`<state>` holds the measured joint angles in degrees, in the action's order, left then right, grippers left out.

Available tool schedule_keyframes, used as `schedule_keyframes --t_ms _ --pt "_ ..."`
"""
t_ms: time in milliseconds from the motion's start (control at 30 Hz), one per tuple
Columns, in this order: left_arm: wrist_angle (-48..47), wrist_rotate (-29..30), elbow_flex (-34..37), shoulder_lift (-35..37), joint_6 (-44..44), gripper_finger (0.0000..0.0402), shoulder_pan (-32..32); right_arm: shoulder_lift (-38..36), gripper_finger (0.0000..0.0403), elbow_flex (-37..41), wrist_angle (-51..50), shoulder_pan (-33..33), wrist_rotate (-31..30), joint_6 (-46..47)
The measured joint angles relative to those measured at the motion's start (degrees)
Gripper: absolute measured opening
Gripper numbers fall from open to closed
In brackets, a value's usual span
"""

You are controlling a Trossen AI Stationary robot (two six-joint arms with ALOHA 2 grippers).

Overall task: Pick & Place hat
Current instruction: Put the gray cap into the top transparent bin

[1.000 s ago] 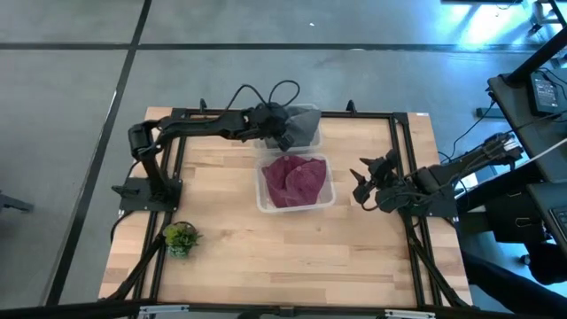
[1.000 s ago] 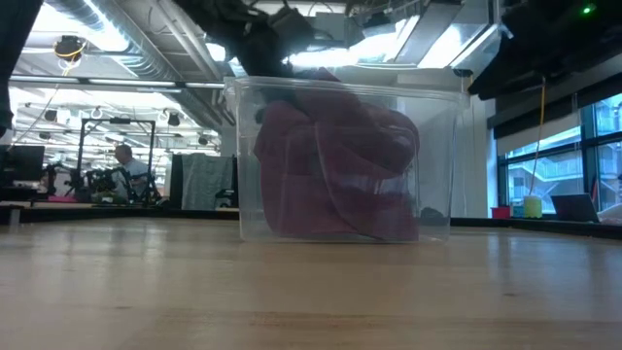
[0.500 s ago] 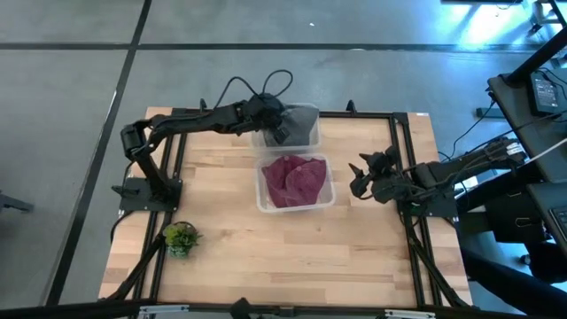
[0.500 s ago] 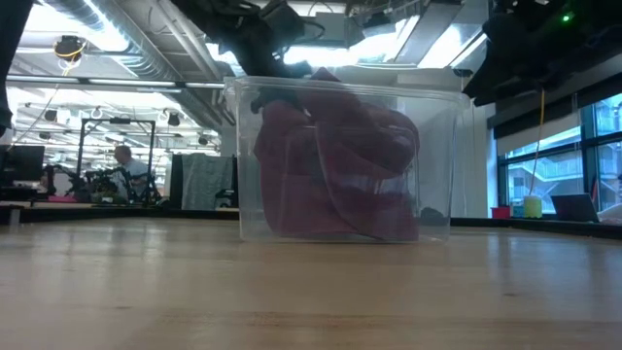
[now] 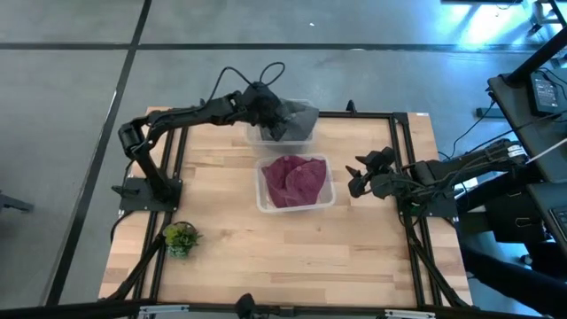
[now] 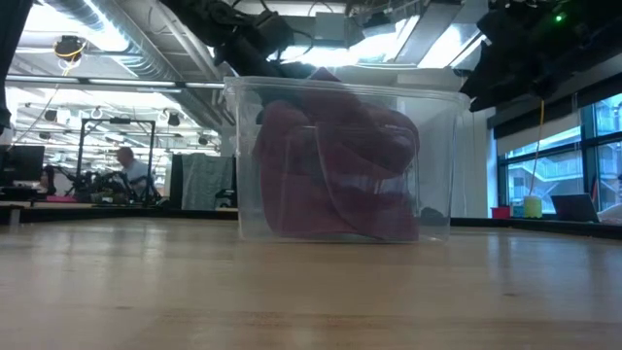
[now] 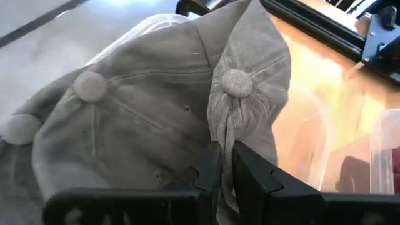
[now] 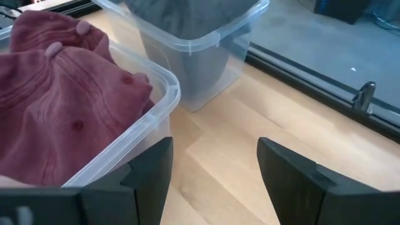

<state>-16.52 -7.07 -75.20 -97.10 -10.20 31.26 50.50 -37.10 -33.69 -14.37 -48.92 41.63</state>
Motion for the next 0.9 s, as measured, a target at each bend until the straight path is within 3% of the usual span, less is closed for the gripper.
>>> schedule_keyframes --t_ms 200,600,767,900 --pt "-0.1 4.3 0.0 1.5 0.4 0.0033 0.7 0.0 0.0232 0.0 0.0 0.0 0.5 0.3" --pt "-0.3 2.2 0.0 2.5 -0.6 0.0036 1.6 0.0 0.0232 0.0 0.0 0.0 0.5 0.0" --pt "-0.3 2.4 0.0 2.5 -1.6 0.0076 1.5 0.0 0.0232 0.0 0.0 0.0 0.6 0.0" --pt "-0.4 6.0 0.0 2.6 -1.7 0.0124 1.6 0.0 0.0232 0.0 0.0 0.0 1.1 0.2"
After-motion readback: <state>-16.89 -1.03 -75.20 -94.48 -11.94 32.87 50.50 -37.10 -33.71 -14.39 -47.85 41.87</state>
